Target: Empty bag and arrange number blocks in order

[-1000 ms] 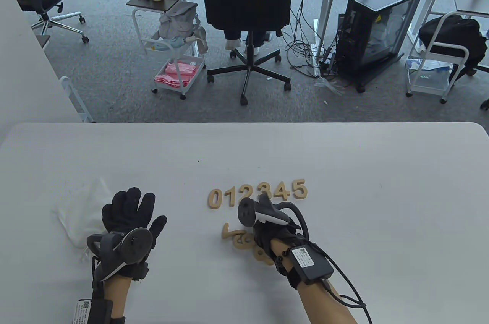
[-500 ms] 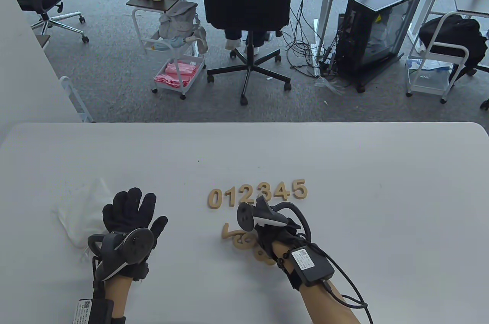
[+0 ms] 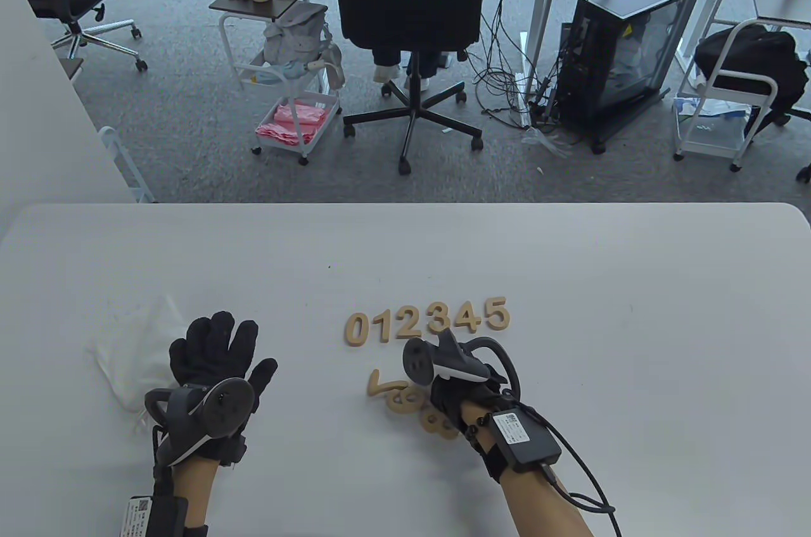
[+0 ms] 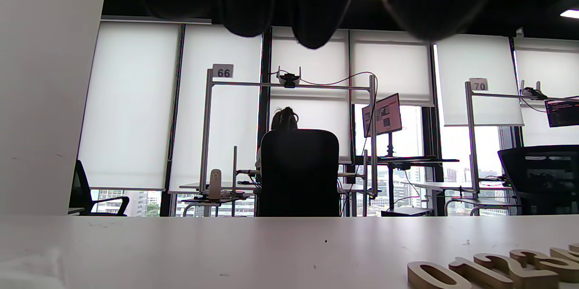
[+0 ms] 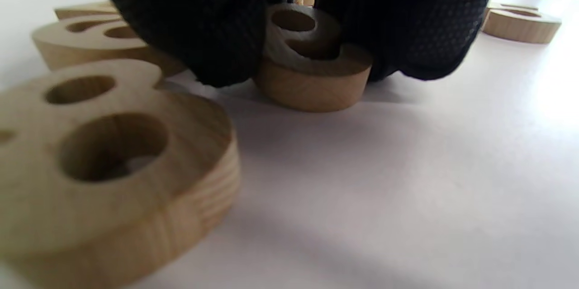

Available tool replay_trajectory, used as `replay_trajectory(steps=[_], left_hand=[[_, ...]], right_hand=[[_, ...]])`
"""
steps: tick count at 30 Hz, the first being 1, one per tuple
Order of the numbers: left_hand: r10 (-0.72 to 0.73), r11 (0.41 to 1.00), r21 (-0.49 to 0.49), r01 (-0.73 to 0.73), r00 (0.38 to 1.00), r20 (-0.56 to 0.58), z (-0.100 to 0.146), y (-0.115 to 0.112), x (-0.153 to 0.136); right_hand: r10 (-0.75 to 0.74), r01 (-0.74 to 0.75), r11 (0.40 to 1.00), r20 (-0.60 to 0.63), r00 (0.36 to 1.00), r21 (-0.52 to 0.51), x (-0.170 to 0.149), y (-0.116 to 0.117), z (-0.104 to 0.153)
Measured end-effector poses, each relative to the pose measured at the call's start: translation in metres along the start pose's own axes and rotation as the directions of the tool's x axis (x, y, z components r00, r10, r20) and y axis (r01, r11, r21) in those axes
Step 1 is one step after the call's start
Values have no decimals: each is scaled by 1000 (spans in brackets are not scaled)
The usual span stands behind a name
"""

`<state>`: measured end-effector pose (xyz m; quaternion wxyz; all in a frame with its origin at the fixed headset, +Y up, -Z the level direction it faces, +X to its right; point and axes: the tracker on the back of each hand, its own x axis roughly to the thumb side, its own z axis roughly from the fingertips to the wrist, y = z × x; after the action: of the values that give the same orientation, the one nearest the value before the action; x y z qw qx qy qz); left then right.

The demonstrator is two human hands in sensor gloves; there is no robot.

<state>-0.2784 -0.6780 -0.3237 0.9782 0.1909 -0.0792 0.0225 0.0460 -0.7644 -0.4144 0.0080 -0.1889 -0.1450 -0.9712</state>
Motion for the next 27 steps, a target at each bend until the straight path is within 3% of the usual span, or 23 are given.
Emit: replay_trajectory(steps=[5,9,14,19,27], left_hand=[[0,1000,2,0,1000,1,0,0,0],[0,1000,-1,0,1000,1,0,0,0],[-4,1000,-6,4,1000,5,-1,0,1],[-10,1000,1,10,1000,6,0,1,1],[-7,1000,6,7,1000,-10,0,3,-2]], right_hand=[[-241,239,964,-1,971,-116,-29,-5,16],[-405,403,894,36,914,-197,-55,-14,37],[-611,610,728,109,784,-313,-86,-26,71],[-662,639,608,143,735,-471,-115,-40,101],[-635,536,494,137,760,-685,-132,-49,126]])
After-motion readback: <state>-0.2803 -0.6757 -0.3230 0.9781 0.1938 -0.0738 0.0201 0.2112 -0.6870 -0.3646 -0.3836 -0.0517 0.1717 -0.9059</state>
